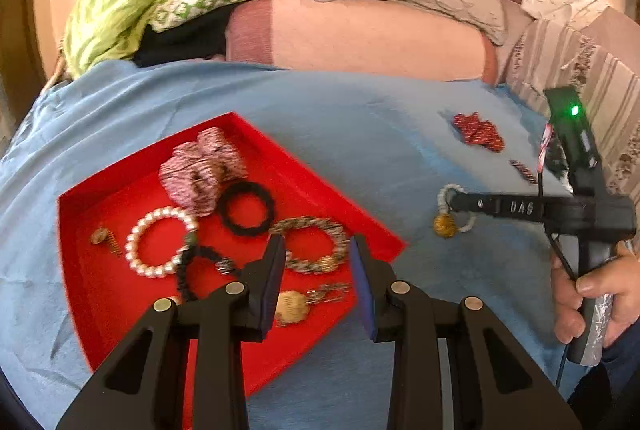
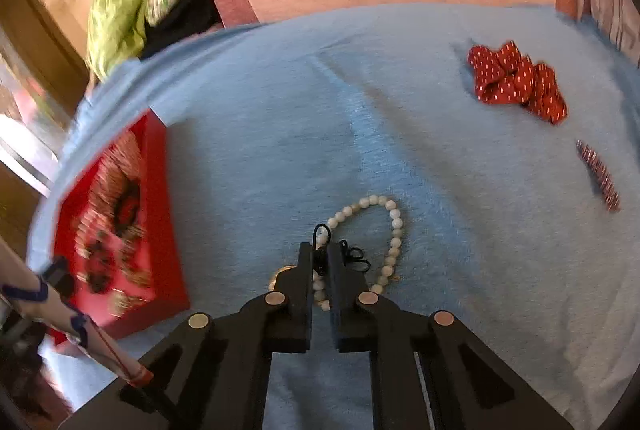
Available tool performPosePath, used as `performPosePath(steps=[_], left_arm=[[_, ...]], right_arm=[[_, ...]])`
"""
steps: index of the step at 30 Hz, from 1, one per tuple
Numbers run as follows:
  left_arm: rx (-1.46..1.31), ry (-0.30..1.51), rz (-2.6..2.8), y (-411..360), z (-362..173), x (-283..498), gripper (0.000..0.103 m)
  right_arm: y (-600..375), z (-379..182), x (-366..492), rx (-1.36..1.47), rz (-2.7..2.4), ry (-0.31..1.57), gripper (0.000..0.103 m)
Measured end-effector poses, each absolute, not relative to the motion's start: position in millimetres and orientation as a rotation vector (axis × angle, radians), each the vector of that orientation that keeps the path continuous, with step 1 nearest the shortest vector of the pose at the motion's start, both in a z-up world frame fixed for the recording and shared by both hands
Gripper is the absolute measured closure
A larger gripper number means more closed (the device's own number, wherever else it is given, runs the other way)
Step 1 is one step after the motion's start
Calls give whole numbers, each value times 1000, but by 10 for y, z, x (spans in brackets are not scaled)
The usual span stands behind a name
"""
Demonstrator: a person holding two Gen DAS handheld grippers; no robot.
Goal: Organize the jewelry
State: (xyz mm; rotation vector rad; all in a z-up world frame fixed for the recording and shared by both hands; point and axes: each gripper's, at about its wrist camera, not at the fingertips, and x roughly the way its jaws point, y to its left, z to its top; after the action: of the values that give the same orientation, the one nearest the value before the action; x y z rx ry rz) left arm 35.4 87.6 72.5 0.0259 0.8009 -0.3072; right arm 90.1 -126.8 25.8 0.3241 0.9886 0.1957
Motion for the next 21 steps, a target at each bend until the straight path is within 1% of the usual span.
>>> performPosePath(steps=[4,8,12,15,16,18,20,21], left_arm=[[-13,824,-406,645,724,348,71],[-59,893,-471,319,643,429,71],[-53,961,-501,-92,530,573,71],[-47,1002,-496,-365,440,765,74],[-42,1020,-485,-468,402,858,75],[-12,1043,-461,-591,342,971,81],[39,1085,-426,-729,236,1088,90],[59,1098,-410,-777,186,1125,93]], right_arm=[[-1417,594,743,389,234,870,96],[-1631,868,600,423,232,759,96],[-1844,877,609,466,213,753,96],[-1962,881,607,477,196,751,96],[-1998,881,608,484,196,749,96],[-2070,882,595,497,195,746,96],[-2124,887,576,508,197,744,96],[-2142,892,567,509,198,743,96]])
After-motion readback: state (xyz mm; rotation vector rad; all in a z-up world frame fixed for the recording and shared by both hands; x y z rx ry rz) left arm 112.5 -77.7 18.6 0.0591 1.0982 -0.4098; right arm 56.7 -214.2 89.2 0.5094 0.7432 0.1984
